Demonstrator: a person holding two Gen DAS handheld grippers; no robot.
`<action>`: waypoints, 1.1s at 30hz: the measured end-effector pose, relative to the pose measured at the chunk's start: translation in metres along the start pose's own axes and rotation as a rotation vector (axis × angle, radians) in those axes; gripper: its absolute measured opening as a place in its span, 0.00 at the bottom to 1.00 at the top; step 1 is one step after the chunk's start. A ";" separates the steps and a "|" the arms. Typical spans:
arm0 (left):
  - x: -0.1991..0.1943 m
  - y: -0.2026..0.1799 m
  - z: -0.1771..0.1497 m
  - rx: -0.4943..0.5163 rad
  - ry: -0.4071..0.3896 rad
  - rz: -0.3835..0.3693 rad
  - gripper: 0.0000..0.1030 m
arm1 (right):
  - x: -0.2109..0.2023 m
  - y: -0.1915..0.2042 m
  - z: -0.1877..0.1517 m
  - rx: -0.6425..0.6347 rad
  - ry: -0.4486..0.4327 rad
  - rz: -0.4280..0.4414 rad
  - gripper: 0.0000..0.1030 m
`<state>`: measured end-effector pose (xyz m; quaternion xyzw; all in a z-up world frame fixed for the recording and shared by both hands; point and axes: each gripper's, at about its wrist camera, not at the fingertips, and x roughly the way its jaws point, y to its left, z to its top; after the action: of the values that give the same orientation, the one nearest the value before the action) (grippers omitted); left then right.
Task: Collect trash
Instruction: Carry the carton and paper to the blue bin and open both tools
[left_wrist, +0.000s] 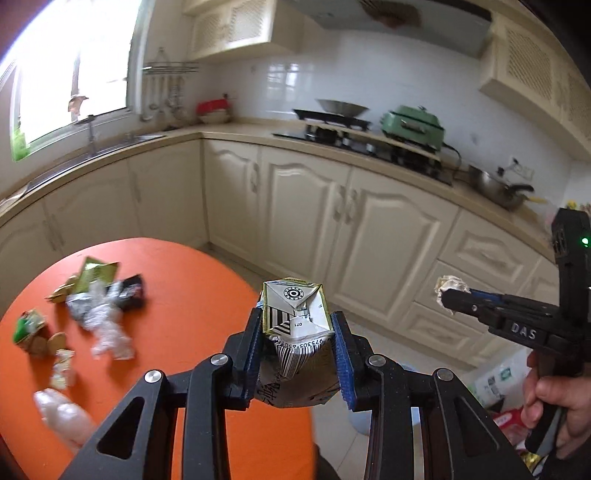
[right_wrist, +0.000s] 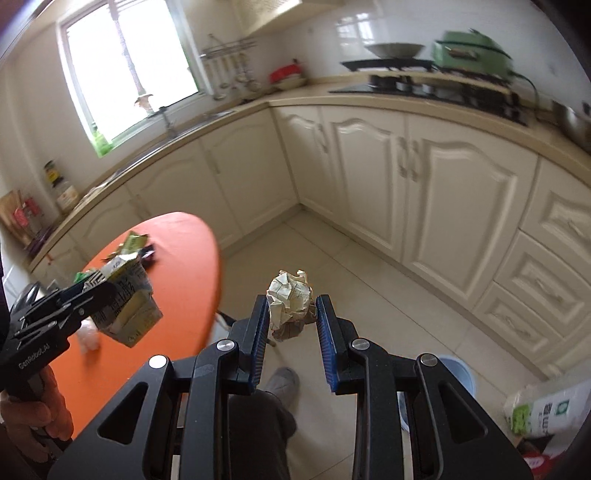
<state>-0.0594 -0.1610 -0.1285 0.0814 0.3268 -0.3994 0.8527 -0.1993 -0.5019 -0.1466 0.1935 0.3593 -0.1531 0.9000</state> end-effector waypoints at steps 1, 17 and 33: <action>0.005 -0.010 0.002 0.014 0.006 -0.017 0.30 | -0.001 -0.009 -0.002 0.016 0.000 -0.008 0.25; 0.189 -0.197 0.009 0.190 0.235 -0.433 0.30 | 0.029 -0.235 -0.089 0.347 0.181 -0.259 0.25; 0.373 -0.279 0.007 0.183 0.481 -0.402 0.78 | 0.081 -0.316 -0.134 0.554 0.236 -0.277 0.82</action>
<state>-0.0864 -0.5846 -0.3208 0.1834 0.4911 -0.5567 0.6444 -0.3529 -0.7294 -0.3683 0.3966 0.4287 -0.3425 0.7359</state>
